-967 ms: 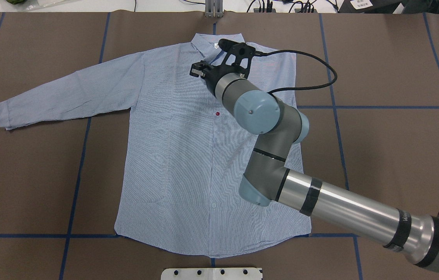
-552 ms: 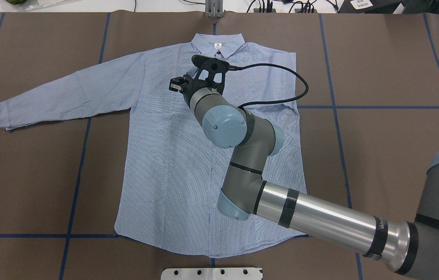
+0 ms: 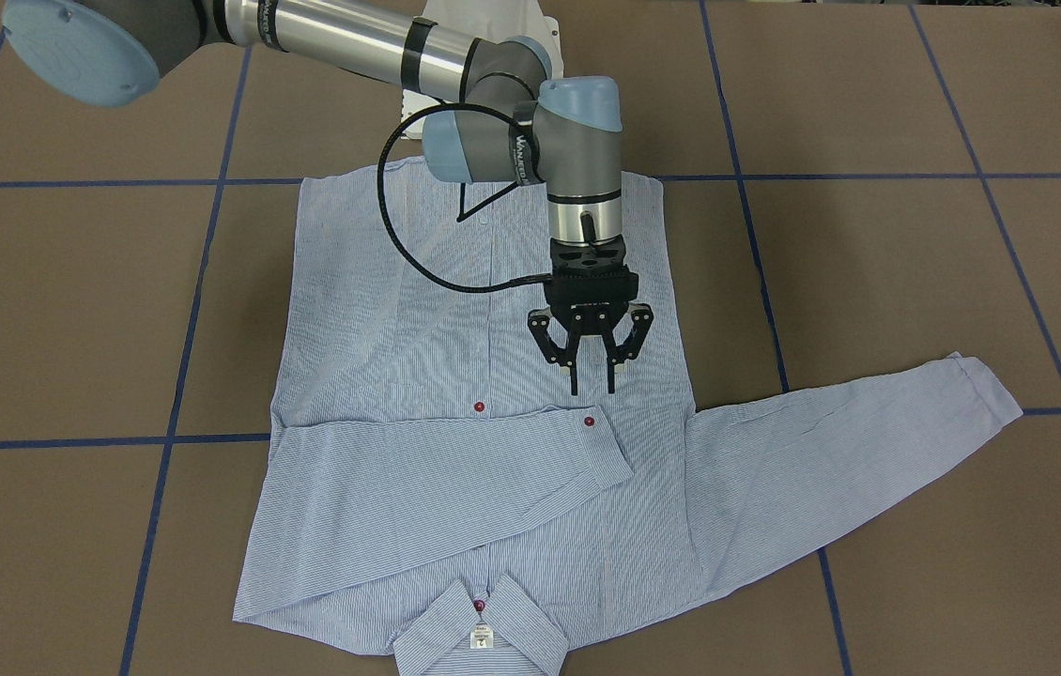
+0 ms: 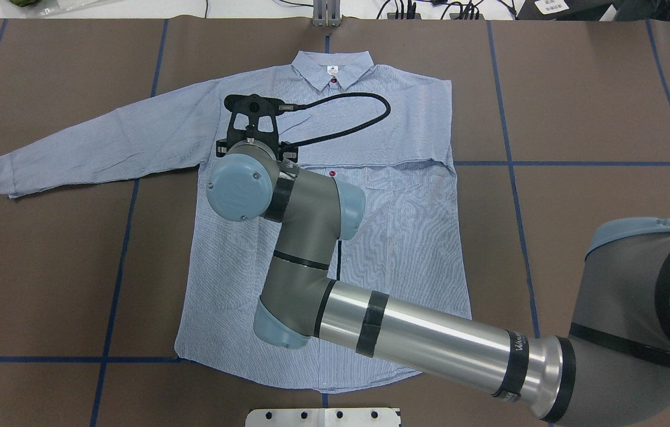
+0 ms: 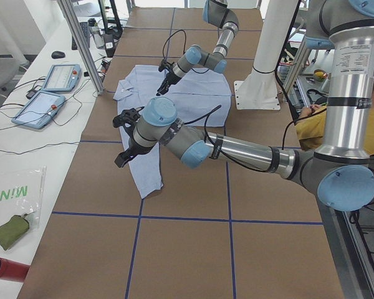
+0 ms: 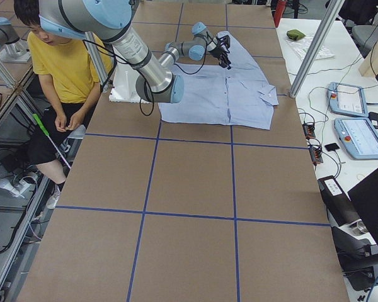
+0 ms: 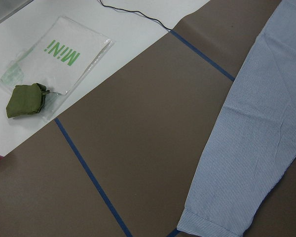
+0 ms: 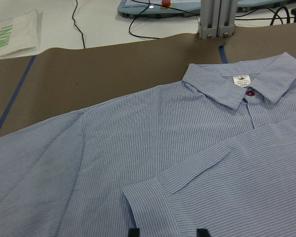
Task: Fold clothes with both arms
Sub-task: 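Carry the grasped sleeve with the right gripper across the shirt body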
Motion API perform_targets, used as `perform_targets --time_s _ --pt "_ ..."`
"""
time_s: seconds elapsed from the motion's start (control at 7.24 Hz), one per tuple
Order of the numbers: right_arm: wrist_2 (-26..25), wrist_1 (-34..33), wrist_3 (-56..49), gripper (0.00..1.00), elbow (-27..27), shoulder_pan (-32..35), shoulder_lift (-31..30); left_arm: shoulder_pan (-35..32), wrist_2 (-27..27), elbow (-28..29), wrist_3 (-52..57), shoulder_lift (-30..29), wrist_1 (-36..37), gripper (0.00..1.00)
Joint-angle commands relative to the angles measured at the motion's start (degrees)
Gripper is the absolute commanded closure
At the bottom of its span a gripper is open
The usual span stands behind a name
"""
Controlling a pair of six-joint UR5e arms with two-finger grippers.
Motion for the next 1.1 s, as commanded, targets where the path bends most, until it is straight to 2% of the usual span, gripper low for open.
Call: perform_targets --time_s 0.0,0.14,0.28,0.41,0.55,0.69,0.83,0.97 --pt "8.3 -9.0 0.2 0.00 -0.2 3.3 4.0 0.0 0.0 0.0 -0.1 -0.1 -0.3 0.00" --pt "12.6 -11.9 -0.5 0.00 0.8 6.7 3.8 0.1 0.1 0.2 -0.2 -0.2 -2.4 0.00" --pt "19.0 -12.2 -1.8 0.00 2.4 10.5 1.9 1.1 0.2 1.9 -1.3 -0.1 -6.2 0.00" --pt "25.7 -12.3 -6.2 0.00 7.3 14.4 -2.5 4.5 0.4 5.7 -5.3 -0.2 -8.9 0.00" --pt "30.1 -12.4 -10.2 0.00 14.6 18.4 -9.4 7.1 0.7 10.4 -14.1 -0.2 -18.4 0.00" --pt "36.2 -12.4 -15.7 0.00 21.4 23.5 -16.3 10.2 3.0 17.7 -22.9 0.0 -32.1 0.00" --pt "43.3 -12.2 -21.2 0.00 27.1 28.8 -23.3 14.7 9.3 22.4 -32.1 0.0 -41.8 0.00" --pt "47.4 -12.2 -29.3 0.00 32.4 33.7 -30.2 18.9 13.2 23.6 -39.6 0.0 -44.1 0.00"
